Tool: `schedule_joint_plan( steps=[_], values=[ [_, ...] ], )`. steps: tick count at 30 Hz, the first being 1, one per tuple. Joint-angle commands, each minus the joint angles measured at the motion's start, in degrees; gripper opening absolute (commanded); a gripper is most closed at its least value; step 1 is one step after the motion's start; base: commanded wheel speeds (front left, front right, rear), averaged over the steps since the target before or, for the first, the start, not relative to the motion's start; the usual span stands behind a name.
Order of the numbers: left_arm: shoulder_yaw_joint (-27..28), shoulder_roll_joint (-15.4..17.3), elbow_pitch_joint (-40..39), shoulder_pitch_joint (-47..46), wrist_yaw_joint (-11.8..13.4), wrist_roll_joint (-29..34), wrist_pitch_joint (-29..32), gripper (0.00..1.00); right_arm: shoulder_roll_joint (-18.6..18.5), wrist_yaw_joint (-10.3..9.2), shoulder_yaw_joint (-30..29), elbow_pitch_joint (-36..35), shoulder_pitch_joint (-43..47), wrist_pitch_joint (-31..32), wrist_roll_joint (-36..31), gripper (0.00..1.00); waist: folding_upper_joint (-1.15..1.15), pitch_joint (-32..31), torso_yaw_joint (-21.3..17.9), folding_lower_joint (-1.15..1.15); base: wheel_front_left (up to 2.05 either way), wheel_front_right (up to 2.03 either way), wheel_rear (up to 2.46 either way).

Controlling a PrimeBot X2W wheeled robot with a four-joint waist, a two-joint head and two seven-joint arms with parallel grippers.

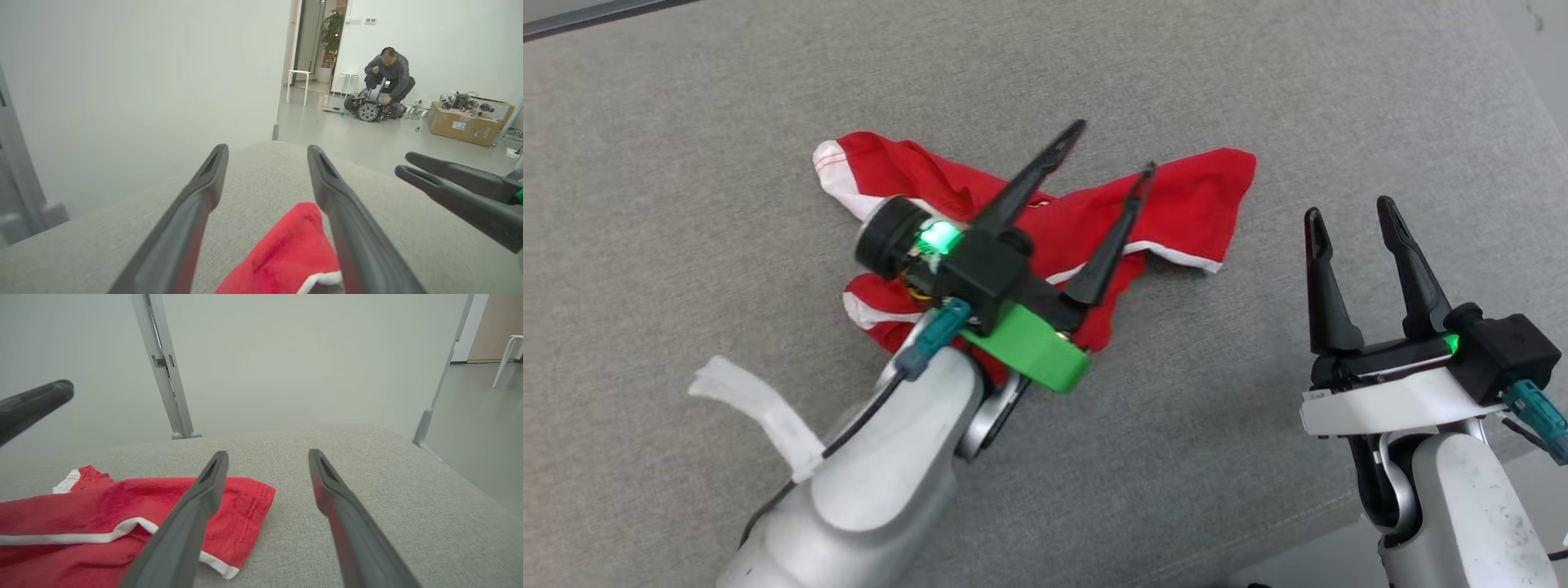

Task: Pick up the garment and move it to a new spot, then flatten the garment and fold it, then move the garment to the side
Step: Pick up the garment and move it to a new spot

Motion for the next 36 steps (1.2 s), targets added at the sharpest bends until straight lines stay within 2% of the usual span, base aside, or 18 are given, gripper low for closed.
schedule_joint_plan(
  steps=[1,6,16,18,26,36],
  values=[
    [1.8,1.1,-1.0,1.8,1.0,0.7,0.0,1.00,-0.3,-0.06,0.0,0.1,0.4,-0.3,-0.5,1.00,0.00,-4.2,6.5,0.00,0.00,0.00,0.00],
    [11.8,4.2,-4.0,7.9,4.6,0.9,0.0,1.00,-1.1,-0.06,0.3,0.7,1.3,-0.2,-1.0,1.00,0.00,-6.2,11.1,0.00,0.00,0.00,0.00],
    [27.6,8.4,-4.6,18.9,5.7,-0.3,0.0,1.00,-2.1,-0.06,-0.3,0.9,3.8,1.4,-0.8,1.00,0.00,-9.2,16.4,0.00,0.00,0.00,0.00],
    [29.6,8.7,-4.7,21.0,5.1,-0.3,0.0,1.00,-2.2,-0.06,-0.3,1.1,4.4,1.8,-0.6,1.00,0.00,-9.8,16.9,0.00,0.00,0.00,0.00],
    [31.5,8.0,-4.0,26.3,2.1,0.6,0.0,1.00,-2.2,-0.06,-0.5,1.6,7.3,3.0,-0.6,1.00,0.00,-12.3,16.7,0.00,0.00,0.00,0.00],
    [31.7,6.1,-1.6,31.7,0.3,1.7,0.0,1.00,-1.4,-0.06,0.3,1.8,11.9,4.3,-0.5,1.00,0.00,-16.9,15.2,0.00,0.00,0.00,0.00]
  ],
)
